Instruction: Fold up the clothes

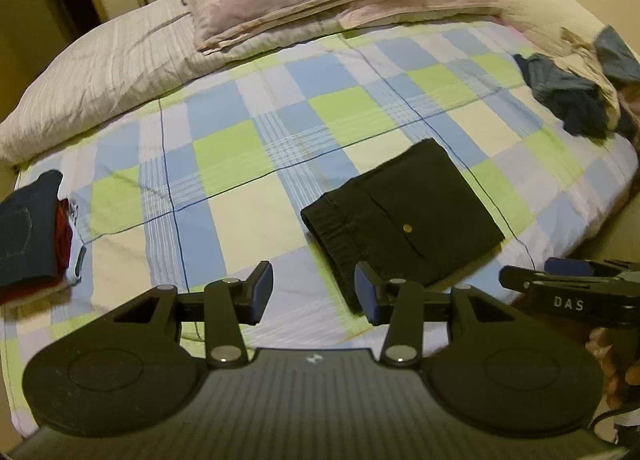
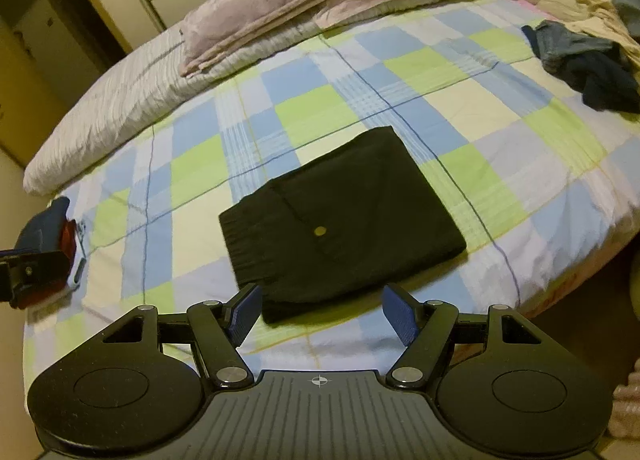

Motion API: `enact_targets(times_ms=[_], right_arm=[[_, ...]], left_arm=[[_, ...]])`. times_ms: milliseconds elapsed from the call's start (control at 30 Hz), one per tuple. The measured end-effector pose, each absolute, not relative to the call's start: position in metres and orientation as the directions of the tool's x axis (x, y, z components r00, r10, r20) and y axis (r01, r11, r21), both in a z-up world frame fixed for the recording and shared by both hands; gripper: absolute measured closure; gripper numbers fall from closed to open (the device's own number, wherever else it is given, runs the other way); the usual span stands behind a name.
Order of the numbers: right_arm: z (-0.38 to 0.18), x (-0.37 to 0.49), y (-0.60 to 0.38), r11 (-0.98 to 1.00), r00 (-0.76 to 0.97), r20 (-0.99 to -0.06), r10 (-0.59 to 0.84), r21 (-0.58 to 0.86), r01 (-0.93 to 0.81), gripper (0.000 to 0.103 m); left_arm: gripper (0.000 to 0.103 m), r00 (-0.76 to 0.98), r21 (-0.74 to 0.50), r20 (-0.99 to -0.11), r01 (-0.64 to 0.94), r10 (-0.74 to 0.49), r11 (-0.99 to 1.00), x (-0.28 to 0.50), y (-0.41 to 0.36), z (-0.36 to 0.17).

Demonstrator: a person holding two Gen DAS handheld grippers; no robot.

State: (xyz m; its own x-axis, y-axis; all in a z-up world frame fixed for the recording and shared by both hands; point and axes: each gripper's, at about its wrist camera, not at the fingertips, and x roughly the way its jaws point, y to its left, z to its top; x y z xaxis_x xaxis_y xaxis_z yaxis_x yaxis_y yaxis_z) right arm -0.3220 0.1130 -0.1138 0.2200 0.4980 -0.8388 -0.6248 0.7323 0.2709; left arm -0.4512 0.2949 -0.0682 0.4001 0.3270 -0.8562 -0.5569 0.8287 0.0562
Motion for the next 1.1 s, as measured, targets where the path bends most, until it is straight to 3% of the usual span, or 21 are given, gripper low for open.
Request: enact_targets(times_ms=[367, 600, 767, 967, 1100], right_arm=[[-0.131, -0.182, 0.096, 0.662, 0.164, -0.869, 0.468, 0.222, -0.716, 0.033], [-0.184, -0.118, 0.089, 0.672, 0.002, -0.891, 0.454, 0.341, -0.657, 0.033], [-0.220, -0.096, 0.086, 0.680, -0.119, -0.873, 0.473, 0.447, -0.581, 0.033], [-0.252, -0.081, 0.099, 0.674, -0.149, -0.878, 0.455, 0.449, -0.587, 0.032], [-0.273, -0.072, 0.108, 0.648, -0.157, -0.869, 0.468, 0.459, -0.608, 0.022]], left_arm=[[0.054, 0.338, -0.069, -0.895, -0.748, 0.290, 0.660, -0.397, 0.301, -0.126], [0.054, 0.442, -0.323, -0.872, -0.843, 0.212, 0.430, -0.445, 0.310, -0.187], [0.048, 0.509, -0.468, -0.837, -0.856, 0.201, 0.217, -0.483, 0.316, -0.234], [0.042, 0.569, -0.537, -0.794, -0.822, 0.216, 0.189, -0.492, 0.326, -0.272], [0.040, 0.639, -0.606, -0.740, -0.768, 0.209, 0.206, -0.488, 0.336, -0.295]])
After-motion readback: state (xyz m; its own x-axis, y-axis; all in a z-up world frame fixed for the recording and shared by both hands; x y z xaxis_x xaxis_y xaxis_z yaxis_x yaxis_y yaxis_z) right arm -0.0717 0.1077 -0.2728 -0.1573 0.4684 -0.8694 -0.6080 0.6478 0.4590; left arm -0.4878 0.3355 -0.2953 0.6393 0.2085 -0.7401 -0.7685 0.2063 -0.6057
